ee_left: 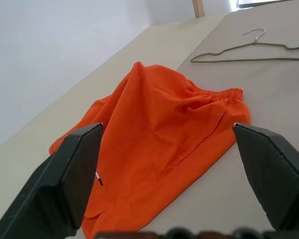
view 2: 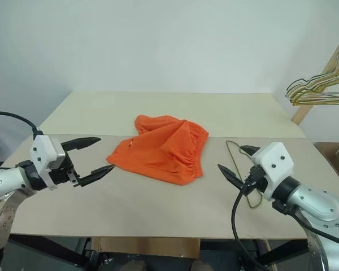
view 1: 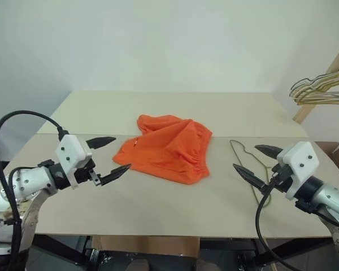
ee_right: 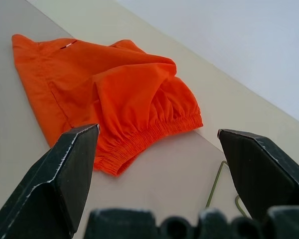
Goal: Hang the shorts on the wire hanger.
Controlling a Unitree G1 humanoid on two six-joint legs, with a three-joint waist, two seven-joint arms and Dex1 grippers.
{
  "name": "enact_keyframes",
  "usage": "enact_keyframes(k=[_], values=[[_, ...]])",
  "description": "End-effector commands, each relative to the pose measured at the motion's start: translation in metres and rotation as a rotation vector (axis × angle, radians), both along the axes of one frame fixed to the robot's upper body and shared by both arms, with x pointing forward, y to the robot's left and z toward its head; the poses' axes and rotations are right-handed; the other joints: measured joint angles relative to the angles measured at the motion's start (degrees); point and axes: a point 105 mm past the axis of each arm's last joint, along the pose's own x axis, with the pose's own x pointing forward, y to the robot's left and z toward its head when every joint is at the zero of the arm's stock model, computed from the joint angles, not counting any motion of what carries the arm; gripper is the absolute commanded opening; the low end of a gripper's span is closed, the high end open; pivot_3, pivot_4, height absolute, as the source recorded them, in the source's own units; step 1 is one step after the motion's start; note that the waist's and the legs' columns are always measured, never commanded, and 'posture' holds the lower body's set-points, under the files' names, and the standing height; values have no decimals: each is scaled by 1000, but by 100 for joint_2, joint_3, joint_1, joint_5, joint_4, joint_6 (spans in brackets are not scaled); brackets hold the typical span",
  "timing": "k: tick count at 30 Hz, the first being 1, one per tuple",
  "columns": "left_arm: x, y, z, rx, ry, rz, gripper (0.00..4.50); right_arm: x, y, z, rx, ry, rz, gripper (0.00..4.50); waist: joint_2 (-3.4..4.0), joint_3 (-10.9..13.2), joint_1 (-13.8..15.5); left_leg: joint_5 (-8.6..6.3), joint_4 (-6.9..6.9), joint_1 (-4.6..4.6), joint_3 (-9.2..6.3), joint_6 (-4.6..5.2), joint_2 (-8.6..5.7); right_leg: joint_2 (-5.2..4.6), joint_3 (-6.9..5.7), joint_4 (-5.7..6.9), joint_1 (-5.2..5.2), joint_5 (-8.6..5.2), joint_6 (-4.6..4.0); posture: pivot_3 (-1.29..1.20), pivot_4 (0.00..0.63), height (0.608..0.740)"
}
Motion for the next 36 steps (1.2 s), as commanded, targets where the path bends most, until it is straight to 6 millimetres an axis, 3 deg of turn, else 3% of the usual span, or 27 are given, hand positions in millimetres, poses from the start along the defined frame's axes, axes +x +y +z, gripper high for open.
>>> enact_keyframes(k=[1,11,16,21,25,31,36], values=[[1,0,9,25,-41,-14,4500,-4,3,16,-20,-80,24,4453,0,0,1,0,0,0,0,0,0,0,0,0,0,0,0,61,0,740],[-2,8,2,87,94,-39,4500,-2,5,18,-27,-86,37,4453,-3,2,-3,0,0,1,1,0,1,0,1,2,-1,0,1,70,0,740],[-8,27,-14,315,177,-120,4500,2,9,20,-37,-85,72,4453,-1,4,-10,0,-2,6,7,0,2,2,2,3,-3,-2,-1,63,0,740],[20,66,-33,605,138,44,4500,3,15,25,-50,-93,115,4453,-2,8,5,0,-5,10,10,0,2,2,3,2,-1,-3,-3,53,0,740],[41,84,-40,780,70,86,4500,3,19,25,-56,-94,134,4453,-8,9,19,0,-6,5,9,0,0,1,0,0,-2,-3,-2,52,0,740],[82,72,-52,764,-27,142,4500,5,24,26,-55,-104,150,4453,-12,8,53,0,-6,-2,8,0,-3,1,-2,3,-5,-3,0,47,0,740],[100,53,-71,780,-89,96,4500,5,28,27,-57,-115,154,4453,-15,6,24,0,-6,-10,7,0,-3,2,-1,4,-11,-2,0,31,0,740]])
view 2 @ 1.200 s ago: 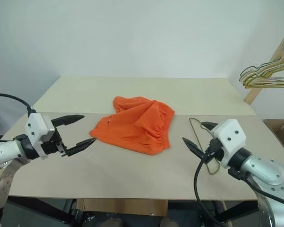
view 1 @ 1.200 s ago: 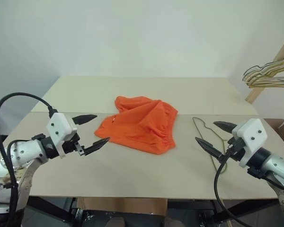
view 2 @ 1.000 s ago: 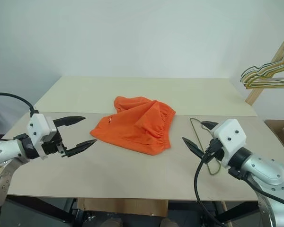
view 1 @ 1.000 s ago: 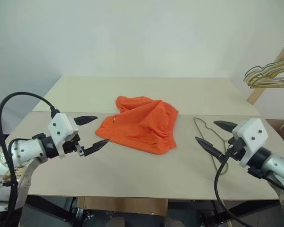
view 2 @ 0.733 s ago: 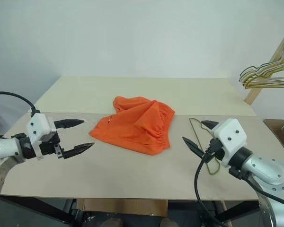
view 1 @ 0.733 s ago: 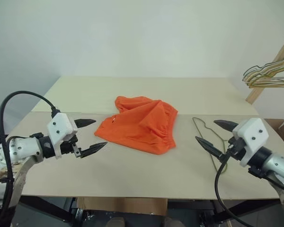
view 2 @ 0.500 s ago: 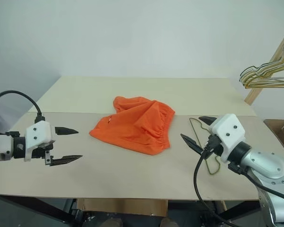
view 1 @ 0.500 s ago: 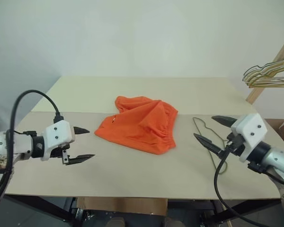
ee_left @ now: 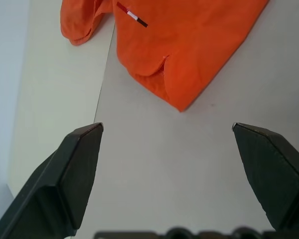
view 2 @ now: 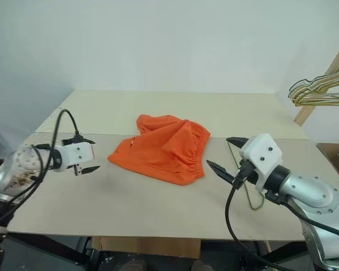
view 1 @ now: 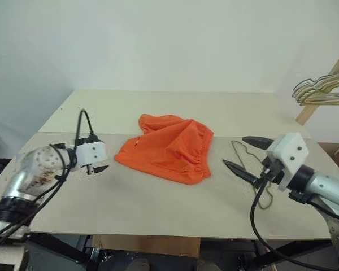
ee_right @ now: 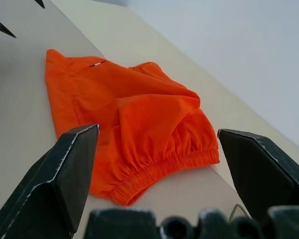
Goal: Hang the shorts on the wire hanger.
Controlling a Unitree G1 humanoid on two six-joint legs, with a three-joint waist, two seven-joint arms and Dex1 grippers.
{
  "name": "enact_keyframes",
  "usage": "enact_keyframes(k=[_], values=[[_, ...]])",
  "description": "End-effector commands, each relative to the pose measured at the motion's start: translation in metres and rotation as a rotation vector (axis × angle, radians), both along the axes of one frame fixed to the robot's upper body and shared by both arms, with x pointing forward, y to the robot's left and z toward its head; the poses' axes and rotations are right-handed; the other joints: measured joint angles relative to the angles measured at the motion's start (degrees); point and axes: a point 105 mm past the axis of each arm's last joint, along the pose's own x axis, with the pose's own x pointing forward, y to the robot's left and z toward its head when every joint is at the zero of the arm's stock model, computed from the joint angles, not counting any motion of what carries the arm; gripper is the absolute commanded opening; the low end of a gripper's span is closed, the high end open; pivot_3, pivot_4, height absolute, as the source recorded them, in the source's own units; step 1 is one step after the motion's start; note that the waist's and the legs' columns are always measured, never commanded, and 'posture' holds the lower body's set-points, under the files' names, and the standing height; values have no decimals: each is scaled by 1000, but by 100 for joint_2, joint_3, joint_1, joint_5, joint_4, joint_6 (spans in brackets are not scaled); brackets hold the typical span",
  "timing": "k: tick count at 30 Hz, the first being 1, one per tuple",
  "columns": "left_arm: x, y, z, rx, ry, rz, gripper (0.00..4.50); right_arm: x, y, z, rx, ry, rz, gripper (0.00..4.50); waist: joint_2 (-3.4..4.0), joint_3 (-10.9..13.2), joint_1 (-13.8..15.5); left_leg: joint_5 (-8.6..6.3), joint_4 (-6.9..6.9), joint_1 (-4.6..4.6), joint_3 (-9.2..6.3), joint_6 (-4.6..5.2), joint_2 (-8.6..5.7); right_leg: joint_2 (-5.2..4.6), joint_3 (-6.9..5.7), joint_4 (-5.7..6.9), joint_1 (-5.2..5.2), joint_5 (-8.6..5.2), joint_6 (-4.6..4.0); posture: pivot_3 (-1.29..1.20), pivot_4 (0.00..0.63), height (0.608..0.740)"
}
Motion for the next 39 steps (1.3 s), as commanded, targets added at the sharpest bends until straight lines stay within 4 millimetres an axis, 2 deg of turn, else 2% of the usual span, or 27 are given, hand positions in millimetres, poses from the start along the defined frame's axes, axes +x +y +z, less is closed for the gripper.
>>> enact_keyframes(k=[1,8,12,16,22,26,30,33,39], values=[[13,-7,2,40,-71,-43,4500,-3,4,13,-8,-74,9,4453,0,0,-17,0,0,-2,-1,0,0,0,0,0,-2,0,0,26,0,740],[42,-19,-15,147,-139,-71,4500,-5,8,16,-1,-89,11,4453,-3,-2,-14,0,1,-3,-3,0,-4,0,-2,1,0,1,2,12,0,740],[50,-33,-28,149,-102,-99,4500,-5,9,18,1,-100,9,4453,-5,-3,-23,0,1,-8,-3,0,-5,-1,-3,-1,-2,1,3,-17,0,740],[39,-39,-42,175,17,-190,4500,-9,8,19,-5,-104,3,4453,-5,-5,-39,0,1,-5,-3,0,-5,0,-3,1,-2,1,3,-38,0,740],[47,-36,-40,219,-17,-171,4500,-11,9,20,-4,-110,-8,4453,-8,-8,-89,0,3,6,-1,0,-4,0,-1,7,6,1,3,-54,0,740],[40,-35,-32,228,32,-236,4500,-12,8,22,-6,-116,-15,4453,-10,-10,-150,1,4,8,-1,0,-4,1,-1,9,9,1,3,-66,0,740],[34,-22,-19,247,59,-261,4500,-13,7,22,-12,-111,-20,4453,-10,-10,-259,0,4,3,-1,0,-2,2,0,8,3,0,3,-67,0,740],[31,-18,-21,288,88,-284,4500,-13,9,21,-9,-109,-15,4453,-10,-10,-277,0,4,3,-2,0,-1,2,-1,8,3,0,3,-59,0,740],[34,-34,-35,260,92,-289,4500,-12,9,22,-15,-122,-19,4453,-11,-13,-240,1,4,6,-2,0,-3,0,-1,9,7,0,4,-61,0,740]])
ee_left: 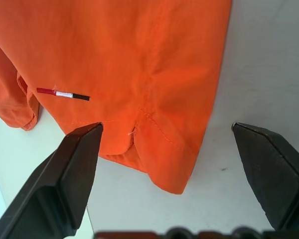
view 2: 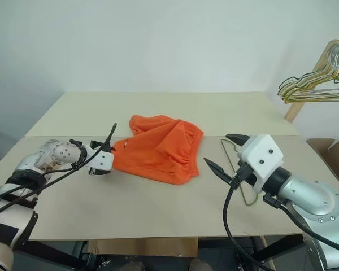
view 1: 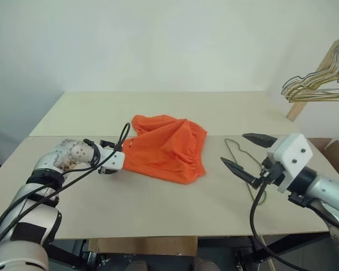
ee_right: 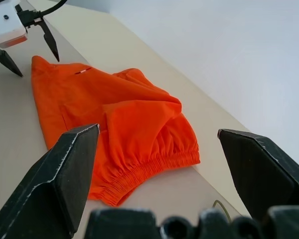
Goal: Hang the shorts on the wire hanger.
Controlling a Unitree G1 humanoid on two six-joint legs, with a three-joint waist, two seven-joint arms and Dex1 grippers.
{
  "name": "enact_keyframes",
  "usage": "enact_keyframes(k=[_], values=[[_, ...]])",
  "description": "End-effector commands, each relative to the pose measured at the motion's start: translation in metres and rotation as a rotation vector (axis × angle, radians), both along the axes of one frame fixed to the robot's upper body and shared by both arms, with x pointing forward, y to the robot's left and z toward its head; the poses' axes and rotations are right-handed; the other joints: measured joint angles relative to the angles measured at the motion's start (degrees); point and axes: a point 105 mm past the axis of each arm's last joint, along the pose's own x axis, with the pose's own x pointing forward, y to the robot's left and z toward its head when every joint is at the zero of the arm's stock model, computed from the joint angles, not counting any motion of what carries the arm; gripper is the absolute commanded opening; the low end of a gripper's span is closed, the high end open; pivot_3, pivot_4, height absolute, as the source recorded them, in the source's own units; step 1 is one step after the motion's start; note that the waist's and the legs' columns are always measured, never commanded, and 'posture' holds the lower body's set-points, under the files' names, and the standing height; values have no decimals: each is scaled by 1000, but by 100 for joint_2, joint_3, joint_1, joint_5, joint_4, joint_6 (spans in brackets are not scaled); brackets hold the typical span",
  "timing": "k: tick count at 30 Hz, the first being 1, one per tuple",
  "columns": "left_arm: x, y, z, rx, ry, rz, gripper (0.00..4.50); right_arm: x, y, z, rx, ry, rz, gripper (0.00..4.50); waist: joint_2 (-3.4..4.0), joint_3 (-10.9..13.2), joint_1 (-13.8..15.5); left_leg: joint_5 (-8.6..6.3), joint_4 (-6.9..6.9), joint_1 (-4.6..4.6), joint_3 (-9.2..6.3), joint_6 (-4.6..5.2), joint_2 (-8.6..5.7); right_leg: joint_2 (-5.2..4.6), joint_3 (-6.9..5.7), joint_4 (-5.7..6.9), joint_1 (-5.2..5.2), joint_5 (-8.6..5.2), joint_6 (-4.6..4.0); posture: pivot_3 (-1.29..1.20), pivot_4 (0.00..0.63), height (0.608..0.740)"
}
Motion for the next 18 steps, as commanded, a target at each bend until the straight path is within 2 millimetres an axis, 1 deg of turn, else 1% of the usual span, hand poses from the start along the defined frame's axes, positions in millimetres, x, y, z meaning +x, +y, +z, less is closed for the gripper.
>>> enact_keyframes(k=[1,5,8,11,18], values=[[7,-13,-5,-8,-21,-4,4500,-2,1,11,-16,-51,-1,4453,0,-4,47,0,0,0,0,0,0,0,0,0,1,0,0,-61,0,740],[15,-19,-7,3,-51,9,4500,-2,2,12,-19,-58,1,4453,1,-14,133,0,15,0,-1,0,-2,-1,-3,2,7,1,3,-69,0,740],[23,-24,-5,11,-89,15,3917,-3,3,13,-18,-64,2,4500,1,-21,135,0,32,0,-2,0,-2,0,-4,5,14,4,8,-71,0,740],[29,-29,-2,11,-101,18,2972,-4,5,15,-16,-68,6,4500,-2,-24,123,0,35,-2,-2,0,-1,1,-4,5,14,6,9,-76,0,740],[32,-32,2,-7,-93,22,639,-5,9,13,-11,-65,11,4500,-2,-24,58,-3,41,-42,-8,4,-1,2,-6,1,-15,5,10,-89,0,740]])
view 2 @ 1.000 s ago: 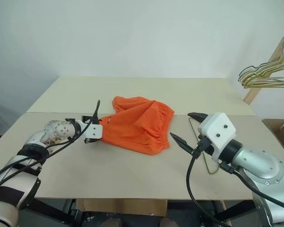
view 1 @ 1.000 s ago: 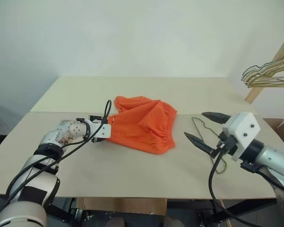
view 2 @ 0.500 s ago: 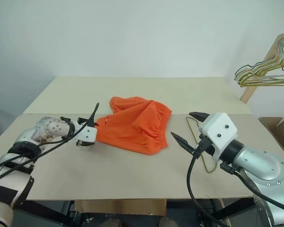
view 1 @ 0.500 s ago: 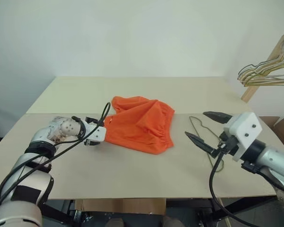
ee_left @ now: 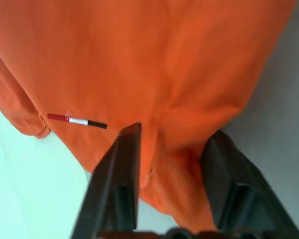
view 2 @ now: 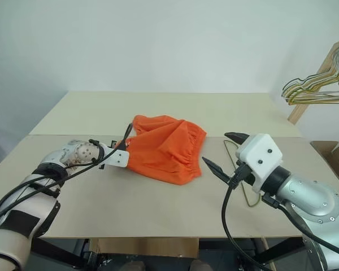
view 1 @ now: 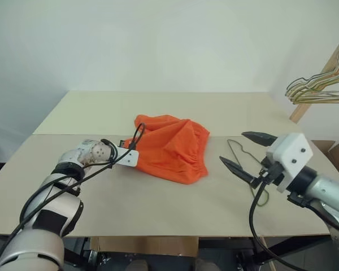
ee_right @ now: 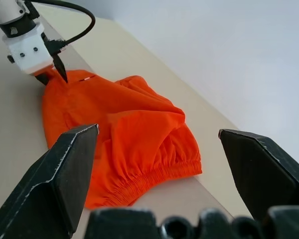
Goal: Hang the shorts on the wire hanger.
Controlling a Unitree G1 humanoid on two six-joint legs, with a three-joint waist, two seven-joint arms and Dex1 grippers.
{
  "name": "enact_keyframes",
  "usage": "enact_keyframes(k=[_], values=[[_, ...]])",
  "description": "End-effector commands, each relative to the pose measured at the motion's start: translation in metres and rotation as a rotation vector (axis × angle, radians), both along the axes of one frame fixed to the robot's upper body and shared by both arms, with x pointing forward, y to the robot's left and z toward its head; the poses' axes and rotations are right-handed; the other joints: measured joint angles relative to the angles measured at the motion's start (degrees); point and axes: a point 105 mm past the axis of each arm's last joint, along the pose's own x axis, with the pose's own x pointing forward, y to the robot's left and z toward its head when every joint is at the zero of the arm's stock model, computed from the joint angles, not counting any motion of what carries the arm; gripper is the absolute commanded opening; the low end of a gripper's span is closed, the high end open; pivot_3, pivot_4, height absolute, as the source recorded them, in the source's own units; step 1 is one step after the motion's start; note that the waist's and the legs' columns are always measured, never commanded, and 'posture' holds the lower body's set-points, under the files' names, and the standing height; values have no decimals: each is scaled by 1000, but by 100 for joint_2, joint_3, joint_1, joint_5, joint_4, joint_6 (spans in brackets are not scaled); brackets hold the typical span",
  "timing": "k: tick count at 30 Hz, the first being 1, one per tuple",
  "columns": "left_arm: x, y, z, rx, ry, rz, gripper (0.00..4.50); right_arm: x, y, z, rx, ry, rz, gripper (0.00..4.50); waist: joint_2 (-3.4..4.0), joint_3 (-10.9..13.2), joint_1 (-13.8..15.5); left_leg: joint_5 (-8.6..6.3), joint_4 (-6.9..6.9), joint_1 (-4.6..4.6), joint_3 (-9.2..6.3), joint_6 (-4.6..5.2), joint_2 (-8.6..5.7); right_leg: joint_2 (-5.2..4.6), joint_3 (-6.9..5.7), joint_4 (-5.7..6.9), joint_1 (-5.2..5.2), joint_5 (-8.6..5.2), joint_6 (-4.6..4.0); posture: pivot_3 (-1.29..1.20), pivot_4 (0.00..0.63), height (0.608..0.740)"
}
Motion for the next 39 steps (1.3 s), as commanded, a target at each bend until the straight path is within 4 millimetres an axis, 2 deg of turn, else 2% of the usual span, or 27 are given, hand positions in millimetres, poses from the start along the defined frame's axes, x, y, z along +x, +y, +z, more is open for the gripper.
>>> enact_keyframes(k=[1,2,3,9,16,20,25,30,33,39], values=[[8,-2,18,-13,-47,-5,368,-3,6,9,-6,-46,17,4500,0,0,-13,0,1,-3,0,0,0,0,0,0,-2,0,0,-88,0,740],[8,-1,19,-15,-50,-3,63,-3,7,7,-11,-41,19,4500,-1,0,-15,0,2,-4,0,0,0,0,0,0,-2,0,0,-87,0,740],[9,-1,20,-16,-53,-1,13,-2,8,5,-20,-36,22,4500,0,0,-14,0,2,-3,-1,0,0,0,-1,0,-2,0,0,-90,0,740],[9,5,34,-38,-43,-3,13,10,18,-22,-213,46,109,4500,-1,1,-68,0,5,-2,0,0,0,0,-3,1,-1,0,0,-94,0,740],[11,-4,60,-119,-72,-27,13,23,38,-62,-420,170,277,4500,-1,1,-138,0,6,-9,-6,0,1,-1,-9,-1,-5,0,0,-61,0,740],[8,-9,66,-150,-77,-55,13,33,51,-93,-565,183,320,4500,-1,1,-145,0,9,-11,-7,1,2,-1,-10,2,-7,0,0,-45,0,740],[4,-6,72,-168,-83,-54,13,58,57,-119,-649,155,247,4500,-1,1,-148,0,10,-11,-8,0,1,-1,-10,6,-8,0,-1,-44,0,740],[8,0,85,-182,-120,-18,13,80,62,-136,-704,107,178,4500,-1,1,-150,0,12,-13,-11,0,1,-1,-13,9,-13,1,-1,-41,0,740],[9,3,94,-204,-137,0,13,88,65,-144,-721,96,164,4500,-2,0,-156,0,12,-11,-12,0,-1,-3,-13,9,-12,1,-1,-39,0,740],[2,10,94,-206,-128,2,13,105,68,-161,-737,68,101,4500,-9,-9,-181,2,12,10,-18,-3,0,-2,-15,18,5,2,-3,-25,0,740]])
